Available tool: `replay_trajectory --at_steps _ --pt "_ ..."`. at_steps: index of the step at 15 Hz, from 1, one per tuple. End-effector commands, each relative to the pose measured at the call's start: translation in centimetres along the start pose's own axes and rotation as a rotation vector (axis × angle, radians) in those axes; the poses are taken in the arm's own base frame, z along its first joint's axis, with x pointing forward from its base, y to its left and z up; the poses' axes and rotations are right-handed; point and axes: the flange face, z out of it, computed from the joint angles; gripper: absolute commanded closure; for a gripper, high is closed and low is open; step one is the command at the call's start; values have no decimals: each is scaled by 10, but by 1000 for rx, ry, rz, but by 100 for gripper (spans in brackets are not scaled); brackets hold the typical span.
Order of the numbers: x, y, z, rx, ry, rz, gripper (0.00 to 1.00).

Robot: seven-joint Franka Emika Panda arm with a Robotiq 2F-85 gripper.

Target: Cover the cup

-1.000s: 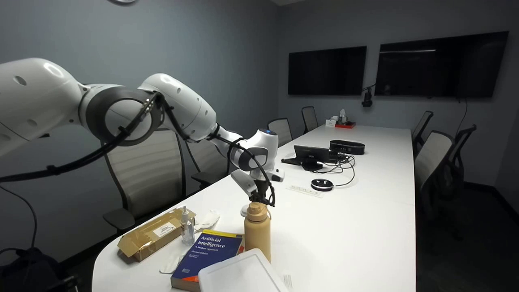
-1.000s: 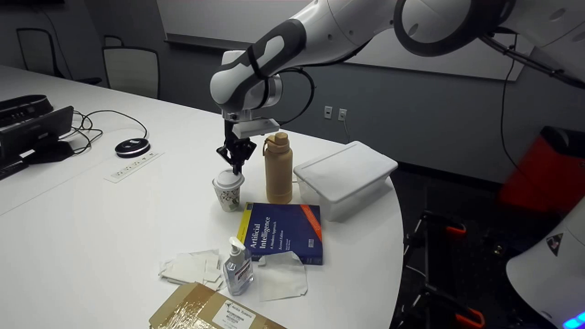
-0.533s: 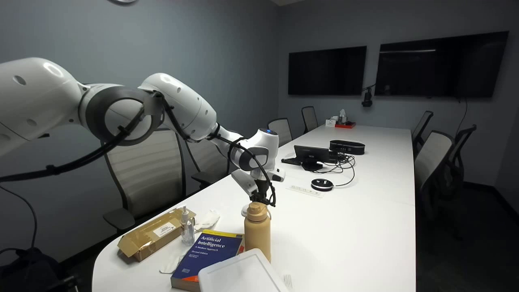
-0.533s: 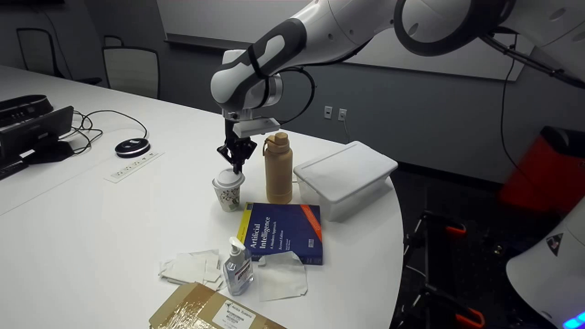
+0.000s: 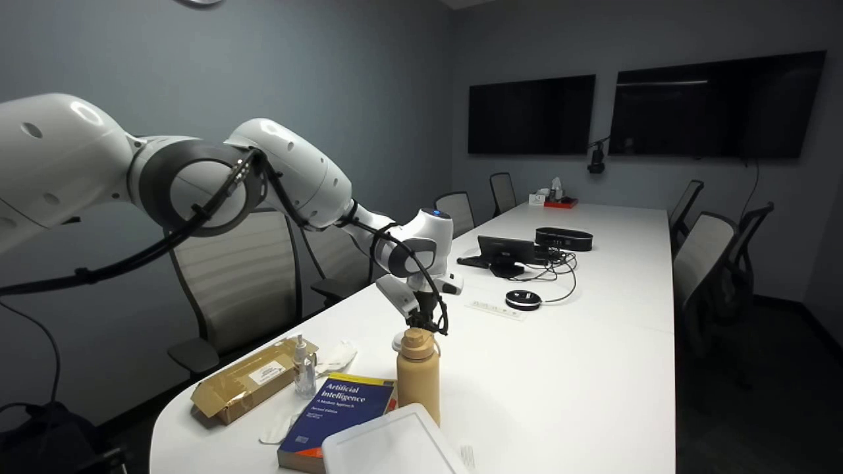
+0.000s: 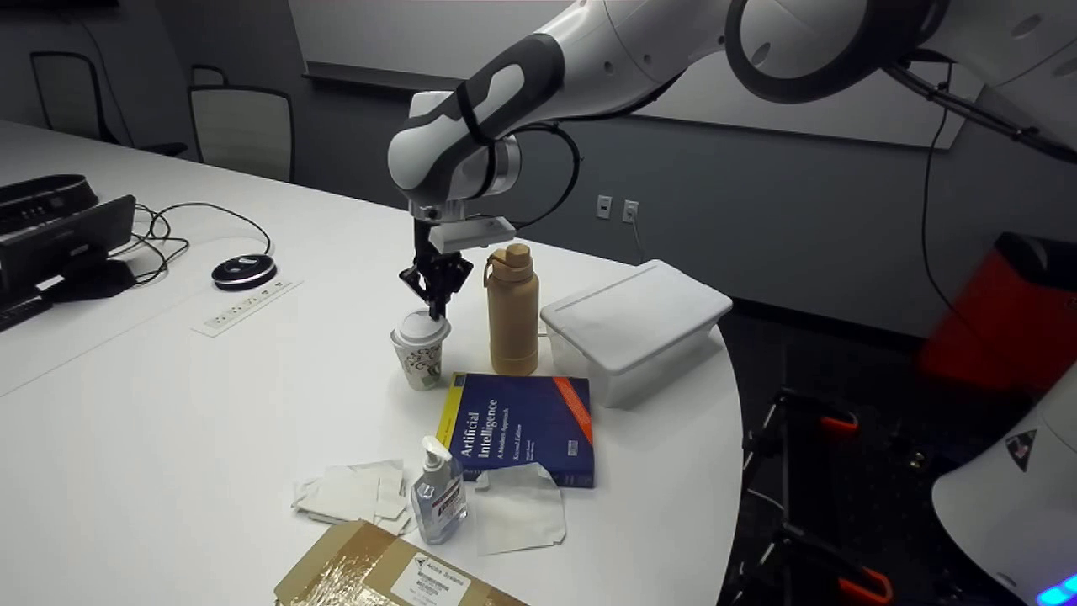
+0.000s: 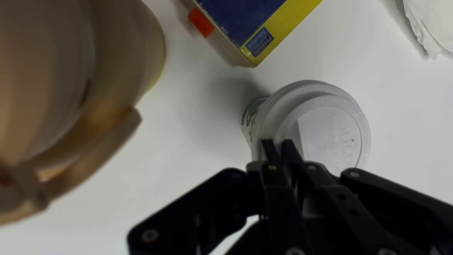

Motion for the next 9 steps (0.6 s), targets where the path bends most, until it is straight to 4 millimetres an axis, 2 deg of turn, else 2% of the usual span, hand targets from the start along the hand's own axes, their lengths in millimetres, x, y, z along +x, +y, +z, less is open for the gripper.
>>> replay_trajectory --at_steps 1,9 --pt "-1 -4 -11 4 11 18 98" --pt "3 -6 -12 9 16 13 98"
